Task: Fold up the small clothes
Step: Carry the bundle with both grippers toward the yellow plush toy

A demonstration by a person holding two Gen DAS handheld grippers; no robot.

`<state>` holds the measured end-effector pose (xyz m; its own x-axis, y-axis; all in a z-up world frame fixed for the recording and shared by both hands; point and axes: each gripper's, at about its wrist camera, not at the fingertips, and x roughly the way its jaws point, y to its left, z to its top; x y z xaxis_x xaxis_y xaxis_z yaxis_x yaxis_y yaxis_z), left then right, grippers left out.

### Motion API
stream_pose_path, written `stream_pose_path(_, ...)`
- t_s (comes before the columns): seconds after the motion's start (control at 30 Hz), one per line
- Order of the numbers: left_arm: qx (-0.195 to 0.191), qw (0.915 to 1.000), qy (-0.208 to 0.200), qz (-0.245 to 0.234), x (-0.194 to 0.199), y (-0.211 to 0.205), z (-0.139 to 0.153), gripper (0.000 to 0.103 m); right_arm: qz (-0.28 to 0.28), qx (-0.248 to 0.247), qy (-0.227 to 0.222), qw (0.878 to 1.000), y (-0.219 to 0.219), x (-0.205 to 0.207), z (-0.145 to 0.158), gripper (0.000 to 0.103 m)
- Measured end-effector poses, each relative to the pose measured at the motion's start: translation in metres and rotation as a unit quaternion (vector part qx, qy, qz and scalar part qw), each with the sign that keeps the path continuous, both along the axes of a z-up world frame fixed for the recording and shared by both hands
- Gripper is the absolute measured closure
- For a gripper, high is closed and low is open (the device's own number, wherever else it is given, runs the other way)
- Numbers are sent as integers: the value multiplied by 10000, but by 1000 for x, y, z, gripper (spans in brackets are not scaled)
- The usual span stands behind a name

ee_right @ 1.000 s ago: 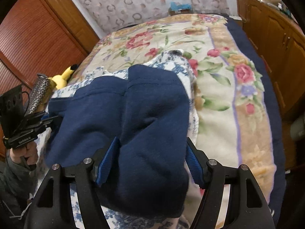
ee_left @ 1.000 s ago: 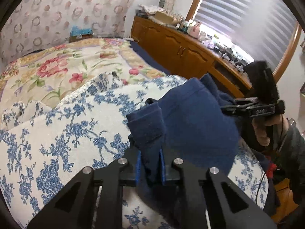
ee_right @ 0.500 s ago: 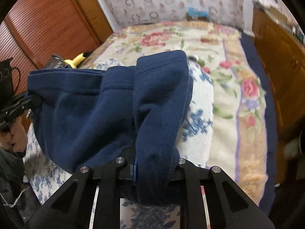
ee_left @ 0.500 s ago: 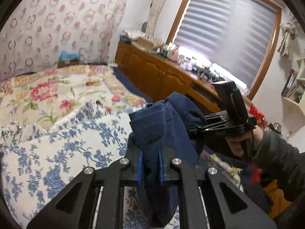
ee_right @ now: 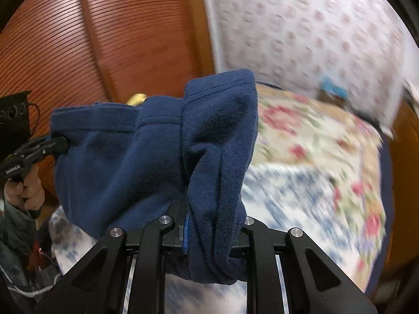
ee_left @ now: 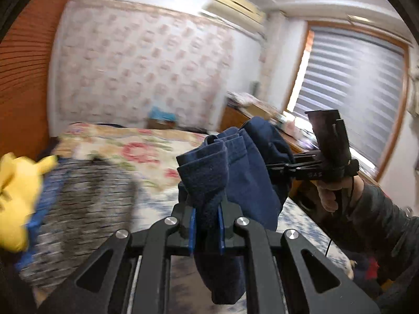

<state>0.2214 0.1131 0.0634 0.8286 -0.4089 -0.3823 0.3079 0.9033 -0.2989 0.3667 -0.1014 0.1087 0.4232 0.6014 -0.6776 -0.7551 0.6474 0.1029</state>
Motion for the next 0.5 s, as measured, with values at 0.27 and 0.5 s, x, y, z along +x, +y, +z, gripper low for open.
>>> stream_pose_path(0.27, -312, 9910, 137, 1292, -27, 127, -33, 93, 1065, -309, -295, 9934, 185, 20, 0, 87)
stream_pose_path(0.5, 3, 9807, 942, 1714, -5, 154, -109, 93, 1167, -940, -96, 9887, 281, 61, -61, 87)
